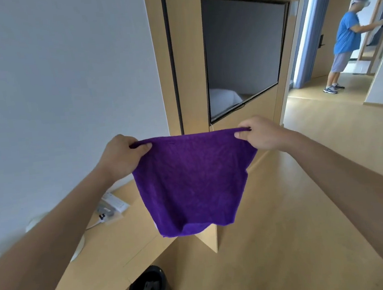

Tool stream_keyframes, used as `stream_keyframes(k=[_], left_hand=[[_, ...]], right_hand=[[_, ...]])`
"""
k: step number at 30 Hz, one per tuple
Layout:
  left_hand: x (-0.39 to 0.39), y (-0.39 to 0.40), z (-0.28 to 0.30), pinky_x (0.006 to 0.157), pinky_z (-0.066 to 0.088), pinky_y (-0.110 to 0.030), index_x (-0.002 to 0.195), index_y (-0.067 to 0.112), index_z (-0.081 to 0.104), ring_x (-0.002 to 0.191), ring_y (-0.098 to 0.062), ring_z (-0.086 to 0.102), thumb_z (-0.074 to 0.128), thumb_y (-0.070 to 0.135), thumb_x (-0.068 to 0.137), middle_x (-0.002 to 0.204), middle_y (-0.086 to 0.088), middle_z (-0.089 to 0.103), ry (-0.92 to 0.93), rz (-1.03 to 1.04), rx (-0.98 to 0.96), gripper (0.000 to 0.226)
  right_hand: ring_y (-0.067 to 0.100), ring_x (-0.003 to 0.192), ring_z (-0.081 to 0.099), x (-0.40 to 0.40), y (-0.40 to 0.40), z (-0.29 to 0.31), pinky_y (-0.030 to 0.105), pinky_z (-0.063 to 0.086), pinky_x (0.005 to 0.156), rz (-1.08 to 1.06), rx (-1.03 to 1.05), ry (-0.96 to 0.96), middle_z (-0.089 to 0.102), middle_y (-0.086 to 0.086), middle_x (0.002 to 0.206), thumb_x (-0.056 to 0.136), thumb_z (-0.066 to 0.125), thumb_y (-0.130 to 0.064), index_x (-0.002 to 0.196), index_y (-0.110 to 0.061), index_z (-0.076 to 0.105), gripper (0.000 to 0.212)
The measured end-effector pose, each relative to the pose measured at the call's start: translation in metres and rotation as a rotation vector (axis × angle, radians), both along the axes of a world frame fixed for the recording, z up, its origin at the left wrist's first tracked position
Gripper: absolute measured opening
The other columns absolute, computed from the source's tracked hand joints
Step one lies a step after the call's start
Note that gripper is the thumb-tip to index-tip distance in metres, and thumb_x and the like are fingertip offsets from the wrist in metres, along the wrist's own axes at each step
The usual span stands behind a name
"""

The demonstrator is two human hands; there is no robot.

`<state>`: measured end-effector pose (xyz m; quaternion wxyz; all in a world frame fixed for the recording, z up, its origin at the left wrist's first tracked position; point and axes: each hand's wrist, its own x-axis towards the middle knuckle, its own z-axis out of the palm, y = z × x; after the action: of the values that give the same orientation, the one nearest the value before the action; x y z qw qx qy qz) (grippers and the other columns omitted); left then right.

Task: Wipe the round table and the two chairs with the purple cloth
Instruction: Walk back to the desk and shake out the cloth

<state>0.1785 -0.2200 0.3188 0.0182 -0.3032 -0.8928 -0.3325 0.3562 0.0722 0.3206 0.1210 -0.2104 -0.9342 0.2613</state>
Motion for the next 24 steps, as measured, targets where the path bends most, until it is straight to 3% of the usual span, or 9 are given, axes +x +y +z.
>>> stream_keyframes(k=[2, 5, 7, 8, 10, 14, 17, 21, 24], left_hand=[[-0.011, 0.019, 0.0, 0.067, 0.04, -0.033, 0.056, 0.01, 0.048, 0.081, -0.025, 0.05, 0.06, 0.034, 0.099, 0.07, -0.005, 0.05, 0.068, -0.012, -0.024, 0.05], [-0.021, 0.044, 0.0, 0.099, 0.043, -0.043, 0.073, 0.013, 0.066, 0.123, -0.024, 0.044, 0.053, 0.039, 0.103, 0.111, 0.002, 0.054, 0.193, -0.018, -0.15, 0.041], [-0.027, 0.057, -0.001, 0.08, 0.048, -0.039, 0.07, 0.009, 0.061, 0.096, -0.024, 0.059, 0.052, 0.035, 0.103, 0.094, 0.002, 0.063, 0.094, -0.041, -0.124, 0.043], [-0.031, 0.063, -0.001, 0.066, 0.044, -0.035, 0.064, 0.008, 0.053, 0.074, -0.022, 0.057, 0.053, 0.034, 0.102, 0.073, 0.001, 0.059, 0.008, -0.024, -0.091, 0.045], [-0.039, 0.073, -0.001, 0.06, 0.037, -0.032, 0.062, 0.007, 0.049, 0.058, -0.021, 0.048, 0.058, 0.035, 0.099, 0.057, -0.002, 0.05, -0.17, 0.041, 0.01, 0.047], [-0.047, 0.09, 0.001, 0.069, 0.055, -0.037, 0.084, -0.003, 0.073, 0.067, -0.028, 0.07, 0.063, 0.035, 0.095, 0.077, -0.012, 0.076, -0.44, 0.182, 0.193, 0.041], [-0.042, 0.118, 0.002, 0.062, 0.06, -0.033, 0.092, 0.001, 0.075, 0.068, -0.026, 0.073, 0.063, 0.028, 0.095, 0.091, -0.02, 0.078, -0.619, 0.222, 0.396, 0.03], [-0.029, 0.168, 0.01, 0.087, 0.059, -0.039, 0.11, 0.007, 0.076, 0.102, -0.028, 0.075, 0.069, 0.049, 0.091, 0.115, -0.016, 0.076, -0.705, -0.019, 0.481, 0.047], [-0.015, 0.203, 0.021, 0.084, 0.057, -0.033, 0.106, 0.015, 0.073, 0.095, -0.019, 0.072, 0.083, 0.056, 0.074, 0.102, -0.007, 0.076, -0.489, -0.215, 0.248, 0.053]], right_hand=[[0.011, 0.075, 0.057, -0.012, 0.018, 0.002, 0.029, 0.039, 0.061, 0.0, 0.023, 0.013, 0.061, -0.003, 0.08, 0.105, 0.055, -0.026, 0.076, -0.02, 0.064, 0.03], [0.014, 0.071, 0.055, -0.029, 0.042, 0.003, 0.03, 0.037, 0.06, -0.01, 0.01, 0.006, 0.058, -0.002, 0.074, 0.104, 0.057, -0.024, 0.067, -0.018, 0.059, 0.037], [0.018, 0.069, 0.055, -0.041, 0.056, 0.002, 0.033, 0.037, 0.062, -0.003, -0.085, 0.001, 0.056, -0.001, 0.068, 0.102, 0.058, -0.02, 0.064, -0.012, 0.055, 0.039], [0.02, 0.069, 0.055, -0.048, 0.064, 0.001, 0.034, 0.037, 0.065, 0.006, -0.144, 0.009, 0.056, 0.001, 0.067, 0.1, 0.058, -0.019, 0.063, -0.011, 0.053, 0.038], [0.022, 0.069, 0.058, -0.062, 0.082, 0.0, 0.036, 0.04, 0.069, 0.028, -0.27, 0.038, 0.059, 0.005, 0.069, 0.097, 0.059, -0.019, 0.068, -0.009, 0.057, 0.031], [0.015, 0.041, 0.047, -0.095, 0.11, -0.004, 0.02, 0.03, 0.041, 0.046, -0.457, 0.059, 0.049, -0.003, 0.05, 0.088, 0.064, -0.024, 0.073, -0.014, 0.059, 0.019], [0.013, 0.038, 0.048, -0.121, 0.119, -0.006, 0.018, 0.031, 0.035, 0.112, -0.811, 0.051, 0.052, -0.001, 0.052, 0.086, 0.062, -0.017, 0.079, -0.016, 0.058, 0.008], [0.021, 0.065, 0.072, -0.147, 0.115, 0.003, 0.032, 0.059, 0.052, 0.467, -1.202, -0.101, 0.071, 0.012, 0.079, 0.094, 0.06, -0.009, 0.098, -0.006, 0.068, 0.01], [0.039, 0.089, 0.072, -0.164, 0.114, 0.015, 0.042, 0.063, 0.076, 0.728, -1.316, -0.201, 0.066, 0.028, 0.102, 0.097, 0.048, -0.008, 0.124, 0.014, 0.06, 0.037]])
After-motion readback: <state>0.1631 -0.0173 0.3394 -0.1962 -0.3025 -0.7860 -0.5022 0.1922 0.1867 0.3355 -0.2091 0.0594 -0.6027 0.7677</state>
